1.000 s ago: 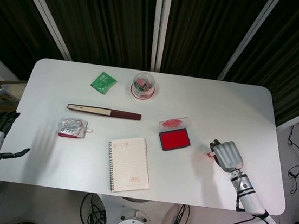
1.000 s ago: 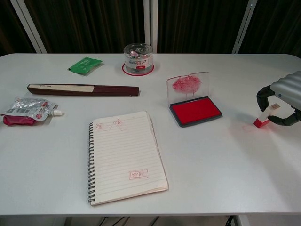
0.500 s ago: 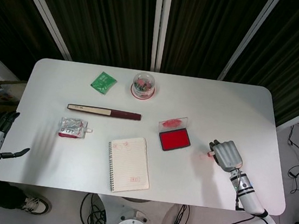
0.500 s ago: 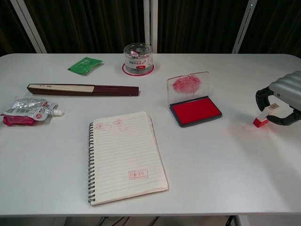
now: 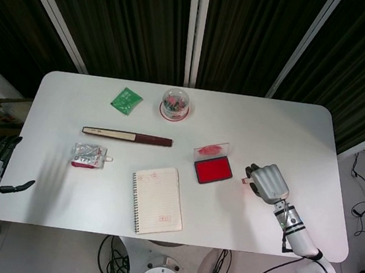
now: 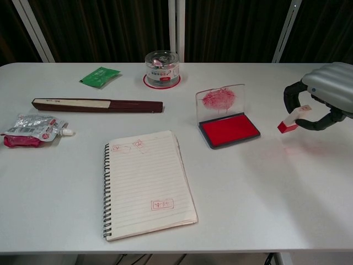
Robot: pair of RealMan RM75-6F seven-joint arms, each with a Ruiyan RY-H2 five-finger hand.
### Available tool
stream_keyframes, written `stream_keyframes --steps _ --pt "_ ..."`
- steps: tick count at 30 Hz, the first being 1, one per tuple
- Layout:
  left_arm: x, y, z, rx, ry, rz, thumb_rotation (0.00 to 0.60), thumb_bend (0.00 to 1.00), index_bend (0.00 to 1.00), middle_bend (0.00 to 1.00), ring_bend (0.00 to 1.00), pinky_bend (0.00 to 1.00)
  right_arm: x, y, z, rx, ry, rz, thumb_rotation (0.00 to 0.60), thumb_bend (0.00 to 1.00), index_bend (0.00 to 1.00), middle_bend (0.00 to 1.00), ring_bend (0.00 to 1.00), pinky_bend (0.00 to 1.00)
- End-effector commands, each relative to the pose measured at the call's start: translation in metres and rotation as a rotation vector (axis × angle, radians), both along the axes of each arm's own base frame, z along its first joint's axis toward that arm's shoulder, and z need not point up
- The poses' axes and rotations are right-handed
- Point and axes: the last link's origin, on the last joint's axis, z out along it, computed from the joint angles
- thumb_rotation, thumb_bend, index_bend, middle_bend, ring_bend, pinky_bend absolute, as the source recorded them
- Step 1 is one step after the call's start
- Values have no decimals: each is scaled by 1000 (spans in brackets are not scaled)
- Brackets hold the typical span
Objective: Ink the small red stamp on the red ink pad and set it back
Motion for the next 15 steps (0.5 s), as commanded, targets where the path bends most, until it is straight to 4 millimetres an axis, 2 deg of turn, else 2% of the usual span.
stream_keyframes --steps 1,7,15 --pt "-1 -1 0 -1 0 4 261 87 11 76 79 193 31 -12 -7 43 -10 11 600 303 601 504 939 1000" --pt "-5 -2 2 7 -5 14 259 87 11 77 79 193 59 -23 -23 79 21 -6 600 303 602 504 939 1000" --pt "-10 -1 3 8 -11 20 262 87 11 76 79 193 69 -31 -52 88 44 -51 600 305 604 505 939 1000"
